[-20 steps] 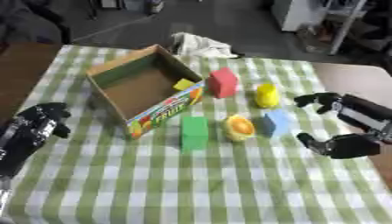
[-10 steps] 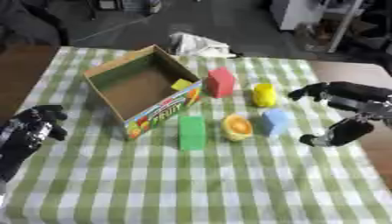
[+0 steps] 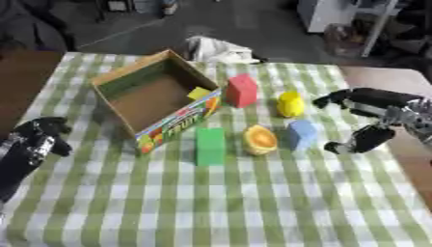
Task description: Pick up objects on the table and place them in the box.
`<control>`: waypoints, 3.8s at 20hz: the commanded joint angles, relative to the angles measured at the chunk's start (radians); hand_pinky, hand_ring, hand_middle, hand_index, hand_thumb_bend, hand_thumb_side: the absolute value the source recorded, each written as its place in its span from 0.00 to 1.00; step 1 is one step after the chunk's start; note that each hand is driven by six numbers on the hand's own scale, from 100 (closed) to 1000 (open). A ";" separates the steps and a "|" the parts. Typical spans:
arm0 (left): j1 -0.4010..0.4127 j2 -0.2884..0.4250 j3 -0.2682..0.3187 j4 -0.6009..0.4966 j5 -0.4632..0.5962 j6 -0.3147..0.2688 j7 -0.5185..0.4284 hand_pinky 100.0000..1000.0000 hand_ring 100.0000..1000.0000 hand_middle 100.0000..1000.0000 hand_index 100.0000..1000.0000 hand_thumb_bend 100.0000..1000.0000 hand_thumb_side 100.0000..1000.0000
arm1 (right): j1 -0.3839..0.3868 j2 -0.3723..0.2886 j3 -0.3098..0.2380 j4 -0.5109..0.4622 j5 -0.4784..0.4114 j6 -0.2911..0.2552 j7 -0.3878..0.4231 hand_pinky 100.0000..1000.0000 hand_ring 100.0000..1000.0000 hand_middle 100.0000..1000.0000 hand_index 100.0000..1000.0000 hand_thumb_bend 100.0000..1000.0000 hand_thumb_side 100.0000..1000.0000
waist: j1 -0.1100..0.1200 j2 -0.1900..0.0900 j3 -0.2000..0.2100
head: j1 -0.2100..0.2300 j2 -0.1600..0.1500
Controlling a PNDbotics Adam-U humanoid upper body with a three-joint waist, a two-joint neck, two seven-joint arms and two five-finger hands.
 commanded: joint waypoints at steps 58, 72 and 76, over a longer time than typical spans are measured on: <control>-0.008 0.003 -0.008 -0.011 0.005 0.002 -0.009 0.53 0.50 0.61 0.76 0.01 0.52 | -0.144 0.168 -0.077 0.340 0.233 -0.052 -0.150 0.74 0.84 0.65 0.72 0.23 0.04 | 0.012 -0.014 0.027 | -0.016 0.005; -0.005 0.002 -0.011 -0.010 0.006 0.003 -0.011 0.53 0.50 0.61 0.76 0.01 0.52 | -0.212 0.121 -0.062 0.094 -0.070 -0.023 -0.237 0.72 0.83 0.54 0.57 0.10 0.00 | 0.013 -0.015 0.031 | -0.021 0.005; -0.010 -0.001 -0.021 -0.010 0.009 0.002 -0.021 0.53 0.50 0.61 0.76 0.01 0.52 | -0.300 0.161 -0.055 0.099 -0.093 -0.003 -0.200 0.72 0.83 0.55 0.59 0.11 0.00 | 0.017 -0.007 0.054 | -0.048 0.005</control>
